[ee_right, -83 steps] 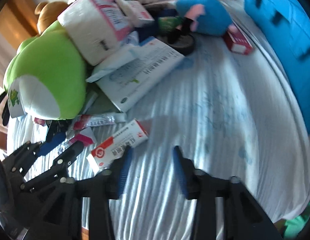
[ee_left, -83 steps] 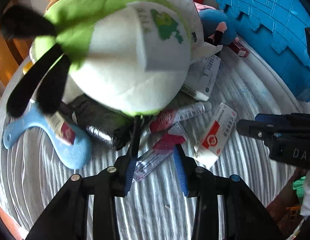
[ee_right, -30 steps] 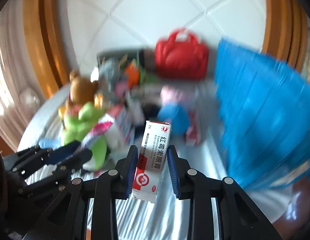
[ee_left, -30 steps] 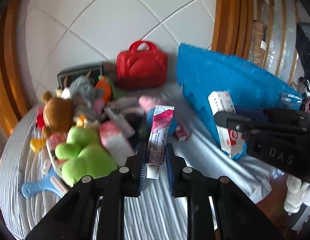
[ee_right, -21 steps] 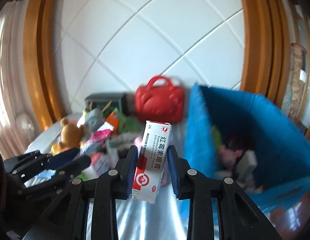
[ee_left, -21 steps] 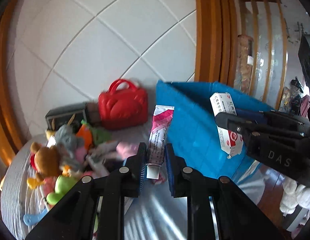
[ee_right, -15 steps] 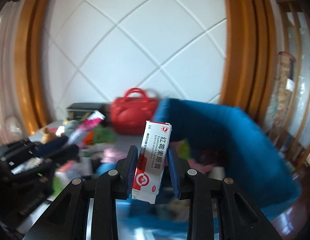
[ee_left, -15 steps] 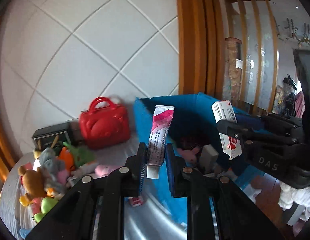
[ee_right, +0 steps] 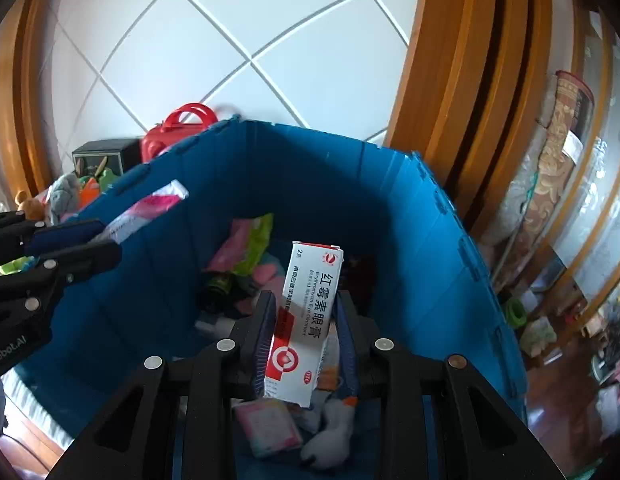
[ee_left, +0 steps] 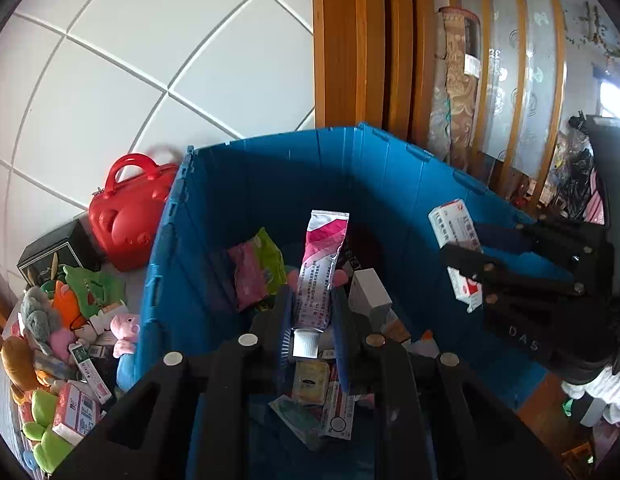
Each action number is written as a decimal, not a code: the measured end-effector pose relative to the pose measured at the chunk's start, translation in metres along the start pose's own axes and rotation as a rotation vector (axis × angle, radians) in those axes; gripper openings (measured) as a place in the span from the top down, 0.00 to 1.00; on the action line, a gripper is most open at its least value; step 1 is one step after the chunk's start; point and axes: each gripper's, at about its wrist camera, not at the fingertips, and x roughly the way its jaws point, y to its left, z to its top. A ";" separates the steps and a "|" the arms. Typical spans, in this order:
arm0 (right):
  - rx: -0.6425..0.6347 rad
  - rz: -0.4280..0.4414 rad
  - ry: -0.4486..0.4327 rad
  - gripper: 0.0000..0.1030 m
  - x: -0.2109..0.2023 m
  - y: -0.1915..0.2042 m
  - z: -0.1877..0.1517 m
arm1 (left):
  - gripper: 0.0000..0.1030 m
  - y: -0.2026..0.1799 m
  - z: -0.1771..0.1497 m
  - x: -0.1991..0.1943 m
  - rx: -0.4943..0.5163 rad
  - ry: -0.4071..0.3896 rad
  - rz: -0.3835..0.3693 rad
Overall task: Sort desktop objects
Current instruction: 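Carry the tube and the box with both tools over the blue bin, then open both tools to drop the tube and box into the bin, then move both tools back over the pile on the bed, then grasp the green frog plush with both tools together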
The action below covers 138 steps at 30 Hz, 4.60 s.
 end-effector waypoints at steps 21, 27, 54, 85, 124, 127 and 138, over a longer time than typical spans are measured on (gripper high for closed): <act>-0.019 0.041 0.051 0.70 0.012 -0.013 -0.007 | 0.82 -0.008 0.003 0.023 0.026 0.041 0.099; -0.005 0.041 0.043 0.31 0.008 -0.014 -0.007 | 0.82 -0.006 0.003 0.021 0.019 0.026 0.096; 0.230 0.186 -0.160 0.00 -0.027 -0.020 -0.014 | 0.82 0.065 -0.042 -0.088 -0.247 -0.252 0.206; -0.146 0.530 -0.023 0.00 0.002 0.441 -0.005 | 0.34 0.409 -0.317 -0.168 -0.579 0.126 0.599; 0.074 0.267 0.257 0.22 0.117 0.402 -0.038 | 0.34 0.398 -0.278 -0.053 -0.245 0.247 0.259; 0.117 0.241 0.262 0.21 0.114 0.400 -0.038 | 0.34 0.404 -0.266 -0.037 -0.162 0.252 0.212; 0.429 -0.019 0.258 0.00 0.080 0.405 -0.057 | 0.34 0.427 -0.258 0.066 0.141 0.411 -0.069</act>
